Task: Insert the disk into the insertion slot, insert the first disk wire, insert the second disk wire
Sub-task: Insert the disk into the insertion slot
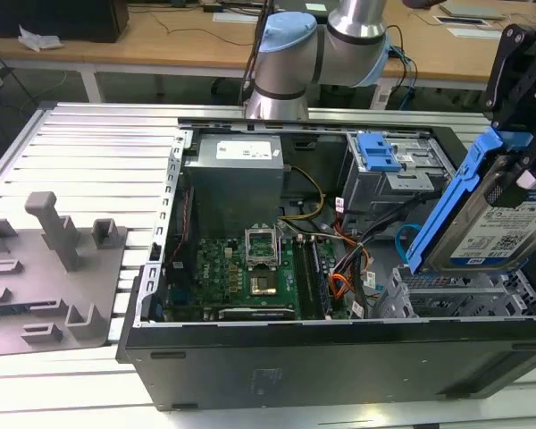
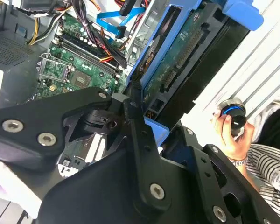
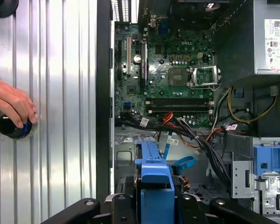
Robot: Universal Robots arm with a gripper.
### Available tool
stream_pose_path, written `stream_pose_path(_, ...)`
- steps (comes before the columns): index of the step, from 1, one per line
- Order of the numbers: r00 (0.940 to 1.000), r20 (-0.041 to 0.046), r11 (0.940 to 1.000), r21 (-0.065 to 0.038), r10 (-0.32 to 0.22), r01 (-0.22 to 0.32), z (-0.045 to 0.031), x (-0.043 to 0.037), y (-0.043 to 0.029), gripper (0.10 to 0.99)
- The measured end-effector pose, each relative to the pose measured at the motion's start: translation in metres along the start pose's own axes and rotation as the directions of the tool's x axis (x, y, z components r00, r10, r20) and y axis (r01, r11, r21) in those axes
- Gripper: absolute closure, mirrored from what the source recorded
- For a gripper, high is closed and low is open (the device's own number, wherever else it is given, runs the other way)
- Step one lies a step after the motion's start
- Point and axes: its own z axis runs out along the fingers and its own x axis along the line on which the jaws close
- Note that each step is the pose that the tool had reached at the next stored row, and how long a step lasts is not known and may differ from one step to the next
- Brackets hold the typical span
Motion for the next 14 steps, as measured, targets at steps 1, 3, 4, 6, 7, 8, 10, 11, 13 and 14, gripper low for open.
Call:
stream_pose_path(1, 1.0, 0.0, 1.0, 0.0, 0.0, 0.0, 0.0011, 0.0, 0.0, 0.722)
stream_pose_path(3, 1.0, 0.0001, 1.0, 0.0, 0.0, 0.0, 0.0024, 0.0001, -0.0001, 0.722)
stream_pose_path(4, 1.0, -0.0001, 1.0, 0.0, 0.0, 0.0, 0.0031, 0.0001, -0.0001, 0.722)
stream_pose_path(6, 1.0, 0.0, 1.0, 0.0, 0.0, 0.0, 0.0043, 0.0001, -0.0001, 0.722)
stream_pose_path(7, 1.0, 0.0, 1.0, 0.0, 0.0, 0.0, 0.0053, 0.0001, -0.0002, 0.722)
stream_pose_path(8, 1.0, 0.0, 1.0, 0.0, 0.0, 0.0, 0.0061, 0.0001, -0.0002, 0.722)
stream_pose_path(10, 1.0, 0.0, 1.0, 0.0, 0.0, 0.0, 0.0083, 0.0002, -0.0003, 0.722)
stream_pose_path(11, 1.0, -0.0001, 1.0, 0.0, 0.0, 0.0, 0.0092, 0.0002, -0.0003, 0.722)
stream_pose_path(13, 1.0, 0.0001, 1.0, 0.0, 0.0, 0.0, 0.0108, 0.0002, -0.0004, 0.722)
stream_pose_path(14, 1.0, 0.0, 1.0, 0.0, 0.0, 0.0, 0.0119, 0.0002, -0.0004, 0.722)
